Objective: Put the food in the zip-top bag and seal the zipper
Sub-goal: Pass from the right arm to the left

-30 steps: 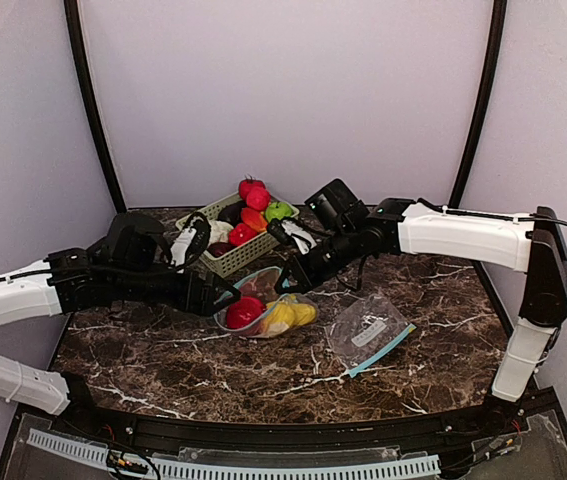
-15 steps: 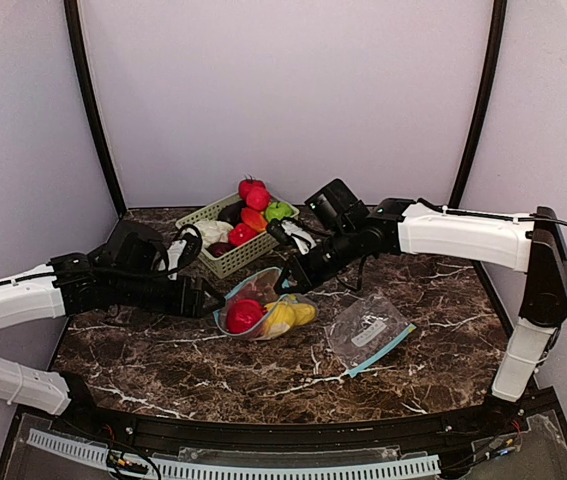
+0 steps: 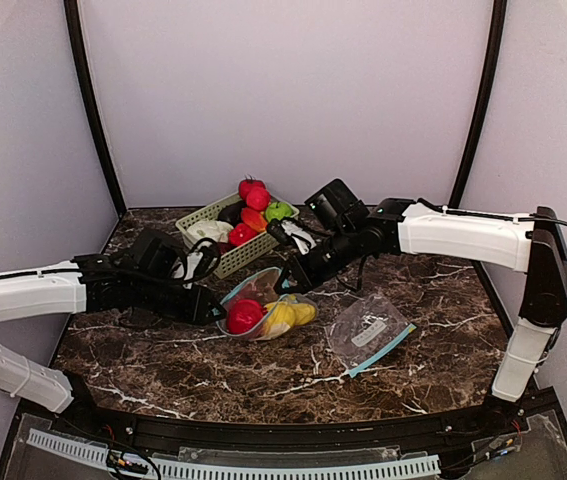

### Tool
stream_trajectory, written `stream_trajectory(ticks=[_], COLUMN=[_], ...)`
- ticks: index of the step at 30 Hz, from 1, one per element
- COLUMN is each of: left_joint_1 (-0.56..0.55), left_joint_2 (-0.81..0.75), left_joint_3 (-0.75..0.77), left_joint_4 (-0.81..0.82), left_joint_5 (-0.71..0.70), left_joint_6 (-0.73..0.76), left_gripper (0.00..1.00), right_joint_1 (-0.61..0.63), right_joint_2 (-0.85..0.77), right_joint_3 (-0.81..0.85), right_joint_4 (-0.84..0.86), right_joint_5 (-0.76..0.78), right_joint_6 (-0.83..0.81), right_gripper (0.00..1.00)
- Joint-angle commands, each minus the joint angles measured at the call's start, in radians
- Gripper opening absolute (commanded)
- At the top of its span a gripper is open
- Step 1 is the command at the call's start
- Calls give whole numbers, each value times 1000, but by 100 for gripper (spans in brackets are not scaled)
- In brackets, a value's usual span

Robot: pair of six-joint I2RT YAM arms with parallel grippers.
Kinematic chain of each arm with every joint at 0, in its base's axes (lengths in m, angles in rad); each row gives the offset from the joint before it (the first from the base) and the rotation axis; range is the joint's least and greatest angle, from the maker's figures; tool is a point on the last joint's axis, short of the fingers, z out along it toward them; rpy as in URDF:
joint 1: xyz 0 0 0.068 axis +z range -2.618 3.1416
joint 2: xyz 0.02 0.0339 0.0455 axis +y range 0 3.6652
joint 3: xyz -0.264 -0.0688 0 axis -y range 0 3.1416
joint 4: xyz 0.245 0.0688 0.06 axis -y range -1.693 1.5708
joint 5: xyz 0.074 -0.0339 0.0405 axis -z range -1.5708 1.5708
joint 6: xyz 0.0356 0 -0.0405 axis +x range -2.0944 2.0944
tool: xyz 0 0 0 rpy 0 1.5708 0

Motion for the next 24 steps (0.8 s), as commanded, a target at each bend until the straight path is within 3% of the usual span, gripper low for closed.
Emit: stream_trajectory(ticks=[1, 3, 7, 12, 15, 24], left_joint_1=[4, 4, 4, 21, 58, 95], left_joint_2=[-2, -16, -53, -47, -34, -30], left_joint_3=[41, 68, 127, 165, 156, 143], left_joint_4=[-37, -57, -96, -162, -186, -177], left_joint_5=[-4, 1, 11, 0, -6, 8], left_joint_6=[28, 37, 52, 56, 46, 43], left_gripper=[12, 4, 1, 1, 1, 1], right_joint_1=[-1, -1, -3, -6, -6, 51], right_joint_2=[-36, -37, -37, -55, -80, -94], right_joint_3=[-2, 6, 29, 44, 43, 46], right_joint_4=[16, 3, -37, -65, -80, -128], right_joint_5=[1, 20, 74, 110, 141, 256], right_joint_6=[-2, -6, -18, -22, -22, -23], right_gripper=[0, 0, 0, 31, 42, 46])
